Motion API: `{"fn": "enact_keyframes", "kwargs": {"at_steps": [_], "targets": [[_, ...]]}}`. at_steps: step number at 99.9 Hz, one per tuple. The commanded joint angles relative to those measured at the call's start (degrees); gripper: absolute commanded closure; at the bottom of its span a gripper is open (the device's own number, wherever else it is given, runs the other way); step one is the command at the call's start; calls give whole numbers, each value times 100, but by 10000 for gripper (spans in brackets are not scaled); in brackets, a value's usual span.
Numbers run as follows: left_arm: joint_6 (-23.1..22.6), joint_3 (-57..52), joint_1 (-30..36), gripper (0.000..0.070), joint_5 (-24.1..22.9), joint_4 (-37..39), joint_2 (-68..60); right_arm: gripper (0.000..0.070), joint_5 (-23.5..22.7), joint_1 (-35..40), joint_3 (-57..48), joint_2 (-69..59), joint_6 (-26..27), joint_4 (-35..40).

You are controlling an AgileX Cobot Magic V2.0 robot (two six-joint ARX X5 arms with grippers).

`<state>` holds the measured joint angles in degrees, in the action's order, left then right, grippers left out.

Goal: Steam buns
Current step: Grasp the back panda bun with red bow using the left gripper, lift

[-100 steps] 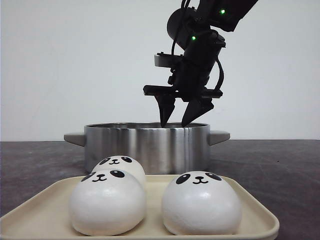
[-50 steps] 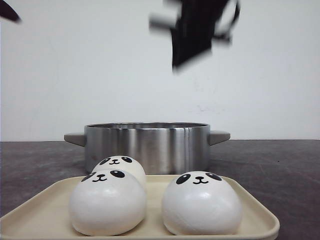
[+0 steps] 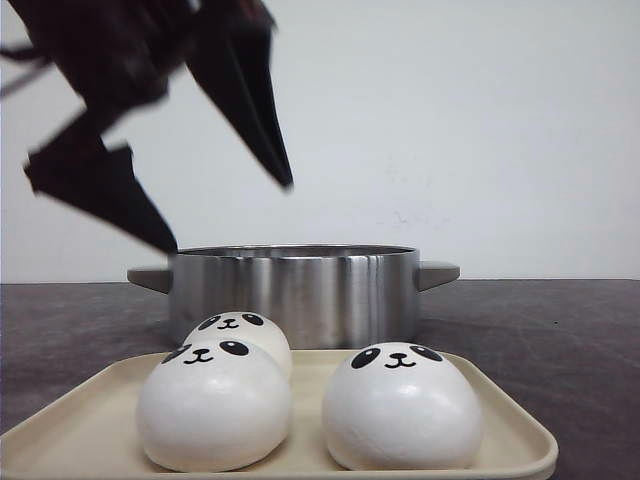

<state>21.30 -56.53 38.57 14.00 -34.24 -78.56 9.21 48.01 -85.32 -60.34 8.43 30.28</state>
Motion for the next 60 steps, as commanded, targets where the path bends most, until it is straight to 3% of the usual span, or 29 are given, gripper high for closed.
{"fn": "enact_keyframes", "kwargs": {"at_steps": [1,26,45,54,60], "targets": [[83,-28,57,0,-68,125,-330,698,33,68,-103,33,37,39],[238,-28,133,0,-116,575,-1213,698,35,68,-103,321,136,398],[243,-28,212,5,-588,557,-1561,698,31,68,-103,323,216,647],[297,-28,232,97,-686,551,-1639,698,28,68,-103,319,306,684],[330,-28,234,204,-758,553,-1650,698,31,68,-103,319,317,686]]}}
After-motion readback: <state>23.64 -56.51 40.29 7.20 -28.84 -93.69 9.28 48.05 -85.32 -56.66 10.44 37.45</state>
